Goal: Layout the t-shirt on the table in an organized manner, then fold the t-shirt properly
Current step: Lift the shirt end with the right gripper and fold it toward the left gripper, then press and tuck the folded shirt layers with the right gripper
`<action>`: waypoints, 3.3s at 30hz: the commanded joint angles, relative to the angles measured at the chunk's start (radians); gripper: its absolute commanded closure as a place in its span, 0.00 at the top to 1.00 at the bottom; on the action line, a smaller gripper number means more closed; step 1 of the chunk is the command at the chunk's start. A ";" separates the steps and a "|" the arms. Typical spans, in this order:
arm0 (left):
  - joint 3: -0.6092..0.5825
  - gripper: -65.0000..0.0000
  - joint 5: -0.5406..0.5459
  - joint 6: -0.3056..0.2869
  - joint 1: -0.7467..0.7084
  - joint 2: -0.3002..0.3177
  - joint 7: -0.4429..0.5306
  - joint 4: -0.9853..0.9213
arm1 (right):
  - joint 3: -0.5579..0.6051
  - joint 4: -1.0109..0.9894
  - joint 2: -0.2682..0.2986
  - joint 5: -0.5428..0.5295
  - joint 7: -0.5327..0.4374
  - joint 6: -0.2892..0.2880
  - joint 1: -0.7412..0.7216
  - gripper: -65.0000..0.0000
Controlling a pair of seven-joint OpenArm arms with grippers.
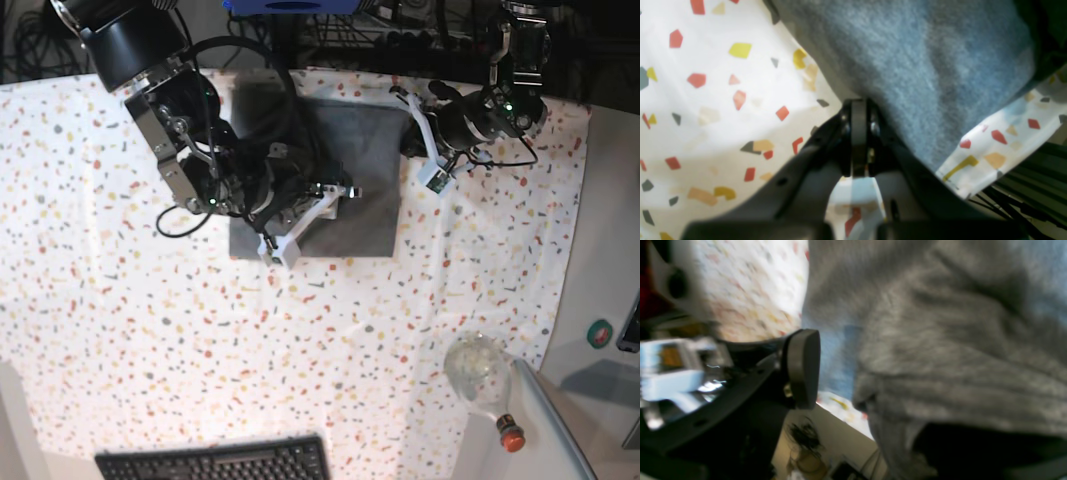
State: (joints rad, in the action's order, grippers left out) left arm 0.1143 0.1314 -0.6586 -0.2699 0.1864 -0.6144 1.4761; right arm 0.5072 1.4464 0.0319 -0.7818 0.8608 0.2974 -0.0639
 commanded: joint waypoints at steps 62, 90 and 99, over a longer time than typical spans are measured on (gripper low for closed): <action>0.473 0.00 0.023 -0.008 -0.208 0.160 -0.037 0.143 | -0.025 0.228 0.142 -0.020 -0.056 0.197 -0.014 0.00; 0.473 0.00 0.024 -0.008 -0.207 0.155 -0.037 0.143 | 0.121 -0.121 -0.049 -0.018 -0.131 0.191 -0.178 0.00; 0.473 0.00 0.024 -0.008 -0.205 0.155 -0.037 0.142 | 0.394 -0.177 -0.094 -0.018 -0.294 0.168 -0.285 0.00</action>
State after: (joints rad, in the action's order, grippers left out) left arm 0.5793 0.1497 -0.6666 -0.4740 0.3244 -0.6632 1.6058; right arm 0.9096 1.2526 -0.0628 -0.8062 0.5877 0.4644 -0.3202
